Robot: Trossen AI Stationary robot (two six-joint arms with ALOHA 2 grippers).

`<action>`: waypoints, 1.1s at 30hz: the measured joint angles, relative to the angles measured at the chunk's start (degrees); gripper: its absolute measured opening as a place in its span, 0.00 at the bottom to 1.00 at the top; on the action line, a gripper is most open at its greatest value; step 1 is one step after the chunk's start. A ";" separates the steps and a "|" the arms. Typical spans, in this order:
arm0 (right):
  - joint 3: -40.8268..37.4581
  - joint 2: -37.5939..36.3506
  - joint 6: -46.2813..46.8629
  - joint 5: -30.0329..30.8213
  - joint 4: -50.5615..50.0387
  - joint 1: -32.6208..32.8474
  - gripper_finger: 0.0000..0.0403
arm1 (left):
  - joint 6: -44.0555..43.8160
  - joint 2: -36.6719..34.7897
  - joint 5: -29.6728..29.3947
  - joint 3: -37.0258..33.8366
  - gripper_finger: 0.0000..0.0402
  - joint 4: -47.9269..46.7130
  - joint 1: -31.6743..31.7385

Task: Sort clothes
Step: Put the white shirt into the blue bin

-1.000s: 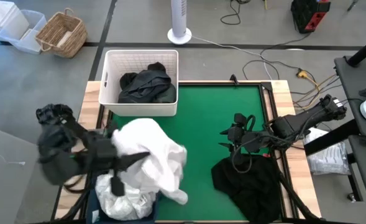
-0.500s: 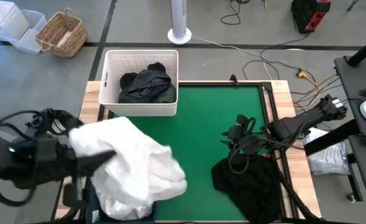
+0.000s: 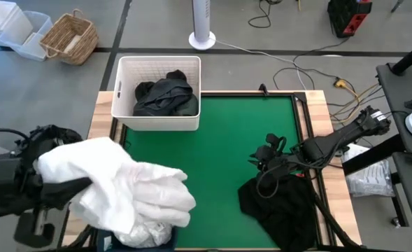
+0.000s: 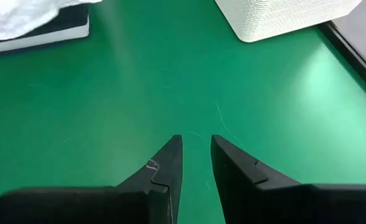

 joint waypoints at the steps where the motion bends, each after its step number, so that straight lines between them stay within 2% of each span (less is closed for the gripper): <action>1: -0.18 0.00 -0.02 -0.07 0.58 0.00 0.18 | 0.04 -0.08 0.02 0.00 0.00 0.02 -0.82; 14: -0.98 0.00 -0.61 -0.09 3.65 0.72 0.17 | -3.07 -2.24 0.24 -0.03 0.00 0.45 -13.87; 23: -0.98 0.00 -1.28 -0.11 4.64 0.72 0.17 | -2.75 -2.61 0.29 -0.09 0.00 -0.67 -14.49; 27: -0.98 0.01 -2.21 -0.53 5.39 0.78 0.15 | -5.42 -4.25 0.33 -0.09 0.00 1.01 -15.54; 33: -1.77 1.30 -11.13 -6.09 18.88 1.30 0.10 | -4.70 -6.61 0.22 -0.09 0.00 0.74 -15.64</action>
